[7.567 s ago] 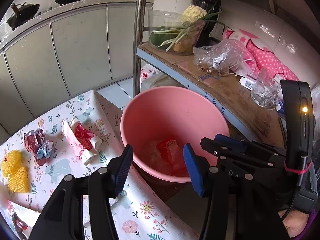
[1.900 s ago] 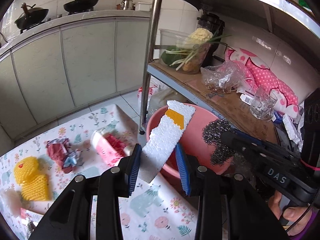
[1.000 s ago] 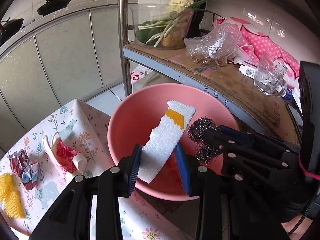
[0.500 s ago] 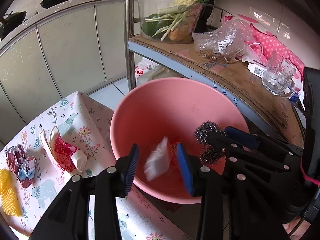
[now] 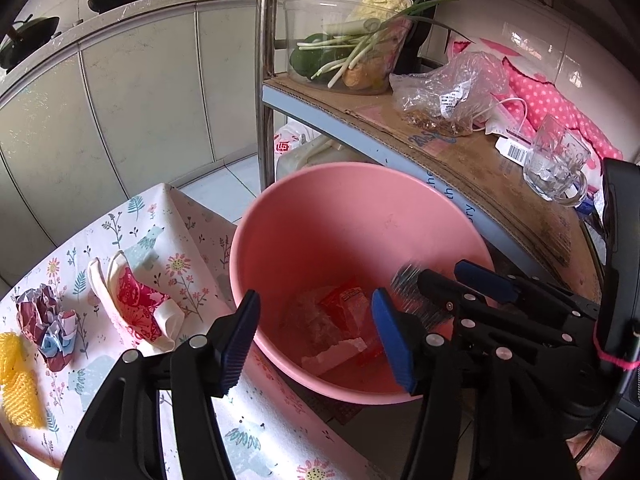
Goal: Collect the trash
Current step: 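Carry both items over the pink bucket and open both grippers, then move both open grippers back over the trash on the table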
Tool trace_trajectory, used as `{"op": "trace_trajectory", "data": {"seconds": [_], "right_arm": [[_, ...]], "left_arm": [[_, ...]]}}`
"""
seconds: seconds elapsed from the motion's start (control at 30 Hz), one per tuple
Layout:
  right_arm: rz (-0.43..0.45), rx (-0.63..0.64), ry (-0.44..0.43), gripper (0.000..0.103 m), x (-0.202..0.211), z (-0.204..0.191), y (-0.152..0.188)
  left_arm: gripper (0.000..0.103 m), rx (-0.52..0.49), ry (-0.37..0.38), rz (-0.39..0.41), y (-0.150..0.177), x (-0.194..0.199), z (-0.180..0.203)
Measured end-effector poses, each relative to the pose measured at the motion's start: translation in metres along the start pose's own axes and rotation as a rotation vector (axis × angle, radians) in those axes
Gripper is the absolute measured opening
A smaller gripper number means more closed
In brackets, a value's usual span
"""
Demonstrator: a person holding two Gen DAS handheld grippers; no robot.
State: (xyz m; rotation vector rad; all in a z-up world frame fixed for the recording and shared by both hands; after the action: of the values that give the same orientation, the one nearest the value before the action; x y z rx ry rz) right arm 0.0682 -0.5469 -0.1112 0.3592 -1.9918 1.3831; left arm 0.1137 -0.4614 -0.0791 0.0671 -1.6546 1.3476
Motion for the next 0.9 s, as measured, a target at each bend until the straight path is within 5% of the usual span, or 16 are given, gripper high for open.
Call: {"op": "trace_trajectory", "data": {"seconds": [0.9], "right_arm": [[0.069,0.054,-0.108,0.041,0.08,-0.043,-0.001]], "left_arm": [[0.061,0.029,-0.051,0.113,-0.005,0.092,-0.013]]}}
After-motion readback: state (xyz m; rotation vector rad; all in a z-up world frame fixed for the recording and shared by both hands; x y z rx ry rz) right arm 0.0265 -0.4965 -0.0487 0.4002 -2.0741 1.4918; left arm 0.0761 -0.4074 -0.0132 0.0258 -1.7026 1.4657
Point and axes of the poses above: each gripper's, at about its wrist camera, not at the fingertips, and x roughly against the way its jaws point, z to its right, y to its underside, the point moved 8 cm from there along -x, roughly the way its jaws point, and after that the axes turned 6 degrees about z, right-handed, at the moved point
